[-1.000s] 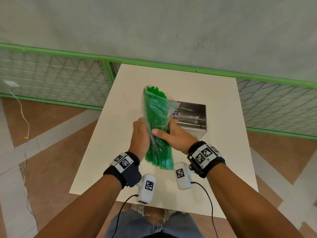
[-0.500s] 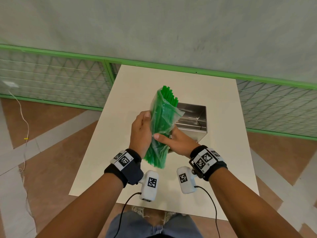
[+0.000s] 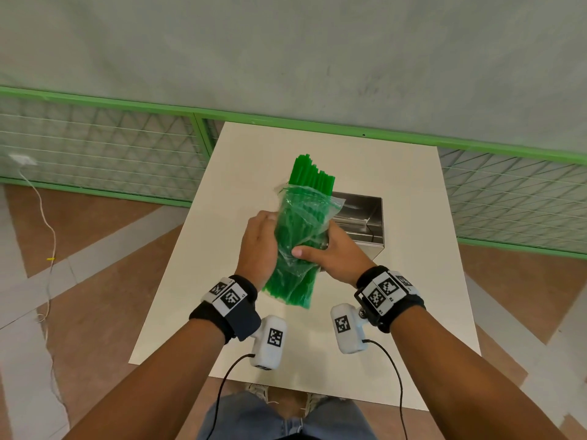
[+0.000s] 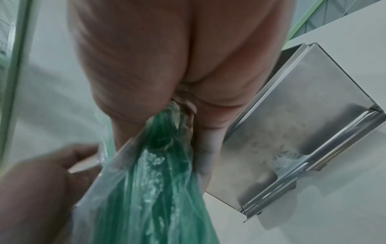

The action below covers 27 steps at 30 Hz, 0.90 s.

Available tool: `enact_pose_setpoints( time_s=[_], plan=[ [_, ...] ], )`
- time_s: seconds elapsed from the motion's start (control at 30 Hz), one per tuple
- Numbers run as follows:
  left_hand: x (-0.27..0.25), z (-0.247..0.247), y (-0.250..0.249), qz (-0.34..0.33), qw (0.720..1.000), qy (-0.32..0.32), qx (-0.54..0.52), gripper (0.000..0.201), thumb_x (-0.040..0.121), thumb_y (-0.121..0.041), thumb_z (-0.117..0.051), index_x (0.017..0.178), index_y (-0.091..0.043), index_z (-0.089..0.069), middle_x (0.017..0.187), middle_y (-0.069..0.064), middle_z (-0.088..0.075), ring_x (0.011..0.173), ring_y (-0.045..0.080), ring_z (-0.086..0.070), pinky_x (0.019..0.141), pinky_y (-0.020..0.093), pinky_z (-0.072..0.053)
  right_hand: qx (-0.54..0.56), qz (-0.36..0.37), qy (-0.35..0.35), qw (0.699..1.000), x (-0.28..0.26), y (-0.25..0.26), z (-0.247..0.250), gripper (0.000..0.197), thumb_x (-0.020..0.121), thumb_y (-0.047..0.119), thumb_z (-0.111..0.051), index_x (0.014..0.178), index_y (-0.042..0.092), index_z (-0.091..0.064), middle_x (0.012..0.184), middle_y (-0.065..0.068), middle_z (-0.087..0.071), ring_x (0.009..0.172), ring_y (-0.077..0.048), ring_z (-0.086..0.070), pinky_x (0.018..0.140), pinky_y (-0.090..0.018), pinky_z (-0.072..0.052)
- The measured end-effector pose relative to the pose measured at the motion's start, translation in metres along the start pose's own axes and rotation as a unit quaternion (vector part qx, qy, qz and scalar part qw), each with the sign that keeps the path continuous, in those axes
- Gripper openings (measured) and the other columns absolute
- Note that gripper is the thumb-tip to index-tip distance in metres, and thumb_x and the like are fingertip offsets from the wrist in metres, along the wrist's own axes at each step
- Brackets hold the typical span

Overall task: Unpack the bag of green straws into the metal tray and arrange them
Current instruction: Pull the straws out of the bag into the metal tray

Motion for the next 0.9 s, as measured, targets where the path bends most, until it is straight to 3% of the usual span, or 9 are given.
enact_pose_setpoints(
  time_s=[0.1,0.23,0.33,0.43,0.53,0.6,0.7,0.77,0.9],
  plan=[
    [-0.007,-0.011,-0.012,-0.027,0.999,0.031,-0.006,0.041,0.099,-0.053,-0.04,0.112,-0.016,-0.053,0.099,-0.002,-0.063,0.09,0.013,-0.062,0.08,0.037,-0.05,-0.007,0.006,0.017,1.0,0.002,0.001,-0.005,0.052,0.084,0.007,-0.081,0.117,0.031,-0.048,0.113,0.014,-0.068,0.095,0.012,-0.069,0.077,-0.012,-0.055],
    [-0.007,-0.008,-0.013,-0.044,0.996,0.026,-0.069,0.046,0.095,-0.051,-0.046,0.119,-0.013,-0.051,0.107,0.001,-0.063,0.093,0.004,-0.064,0.079,0.024,-0.053,-0.059,0.02,0.01,0.998,0.004,0.001,-0.01,0.058,0.079,0.021,-0.088,0.126,0.026,-0.054,0.118,0.013,-0.071,0.105,0.006,-0.068,0.088,-0.015,-0.054],
    [-0.002,-0.005,-0.008,-0.043,0.996,0.008,-0.081,0.058,0.088,-0.056,-0.053,0.123,-0.01,-0.054,0.118,0.01,-0.066,0.107,0.018,-0.067,0.086,0.033,-0.057,-0.072,0.045,0.001,0.996,0.006,0.003,-0.011,0.058,0.077,0.025,-0.089,0.128,0.021,-0.062,0.117,0.011,-0.073,0.107,0.003,-0.068,0.091,-0.015,-0.053],
    [0.003,-0.004,0.001,-0.016,0.997,-0.009,-0.075,0.051,0.084,-0.048,-0.047,0.112,-0.007,-0.059,0.113,0.019,-0.065,0.107,0.034,-0.064,0.091,0.049,-0.055,-0.084,0.059,0.014,0.995,0.01,0.005,-0.016,0.056,0.081,0.03,-0.085,0.131,0.022,-0.061,0.121,0.01,-0.072,0.111,-0.002,-0.068,0.098,-0.029,-0.055],
    [0.008,-0.001,0.003,0.009,0.998,-0.042,-0.052,0.039,0.09,-0.03,-0.038,0.111,-0.005,-0.058,0.112,0.014,-0.058,0.101,0.027,-0.06,0.08,0.028,-0.056,-0.135,0.033,0.068,0.988,0.015,-0.006,-0.03,0.07,0.087,0.052,-0.072,0.145,0.026,-0.045,0.135,0.007,-0.064,0.119,-0.01,-0.065,0.1,-0.039,-0.056],
    [0.015,0.002,-0.004,-0.005,0.998,-0.058,-0.033,0.027,0.094,-0.022,-0.039,0.106,-0.011,-0.06,0.118,0.014,-0.056,0.104,0.026,-0.06,0.082,0.032,-0.055,-0.151,-0.056,0.101,0.982,0.016,-0.027,-0.035,0.084,0.084,0.066,-0.065,0.152,0.03,-0.029,0.138,0.003,-0.061,0.108,-0.021,-0.071,0.084,-0.041,-0.063],
    [0.025,0.003,-0.016,-0.036,0.999,-0.039,-0.002,0.034,0.08,-0.009,-0.038,0.109,-0.022,-0.049,0.126,0.015,-0.051,0.113,0.033,-0.056,0.092,0.048,-0.054,-0.005,-0.111,0.106,0.988,0.019,-0.042,-0.04,0.072,0.09,0.042,-0.073,0.149,0.028,-0.034,0.131,-0.008,-0.067,0.089,-0.032,-0.077,0.081,-0.046,-0.064],
    [0.031,0.0,-0.023,-0.048,0.998,-0.017,0.027,0.04,0.078,0.0,-0.038,0.111,-0.023,-0.043,0.126,0.013,-0.046,0.11,0.03,-0.053,0.091,0.043,-0.05,0.044,-0.099,0.083,0.991,0.023,-0.037,-0.037,0.061,0.092,0.025,-0.075,0.144,0.02,-0.044,0.127,-0.011,-0.069,0.093,-0.032,-0.077,0.085,-0.046,-0.063],
    [0.041,-0.012,-0.03,-0.053,0.988,0.045,0.139,0.02,0.085,0.002,-0.051,0.096,-0.015,-0.053,0.113,0.008,-0.044,0.089,0.018,-0.051,0.074,0.023,-0.04,0.143,-0.092,0.056,0.984,0.024,-0.03,-0.035,0.032,0.096,-0.001,-0.065,0.127,0.004,-0.061,0.118,-0.012,-0.073,0.096,-0.021,-0.075,0.085,-0.036,-0.063]
  ],
)
Point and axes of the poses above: each hand's wrist, its own x-axis towards the middle knuckle, its own z-axis out of the back of the hand, y = z × x, the point moved 10 cm from there along x, towards the middle knuckle
